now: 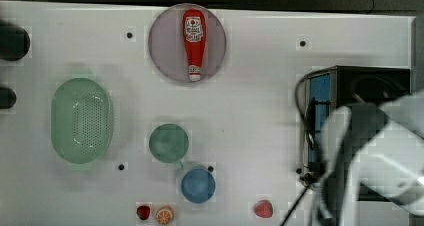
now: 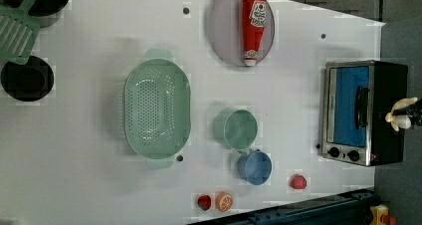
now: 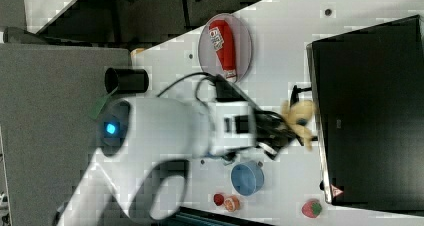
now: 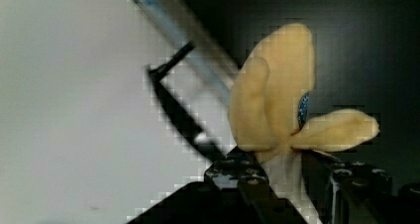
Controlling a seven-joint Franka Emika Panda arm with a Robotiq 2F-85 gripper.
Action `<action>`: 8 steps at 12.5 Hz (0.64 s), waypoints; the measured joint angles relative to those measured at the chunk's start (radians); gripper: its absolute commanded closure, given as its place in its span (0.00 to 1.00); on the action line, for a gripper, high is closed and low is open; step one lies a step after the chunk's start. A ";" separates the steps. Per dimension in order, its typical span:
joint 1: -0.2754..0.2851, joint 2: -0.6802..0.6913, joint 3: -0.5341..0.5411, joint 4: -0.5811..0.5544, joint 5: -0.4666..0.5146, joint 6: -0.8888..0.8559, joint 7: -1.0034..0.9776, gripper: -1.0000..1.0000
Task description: Pick banana from table and place on oven.
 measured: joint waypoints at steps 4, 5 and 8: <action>-0.052 0.018 -0.096 0.021 -0.003 0.073 -0.105 0.36; -0.056 0.014 -0.105 0.024 -0.011 0.067 -0.124 0.25; -0.047 0.012 -0.104 0.024 -0.020 0.100 -0.159 0.00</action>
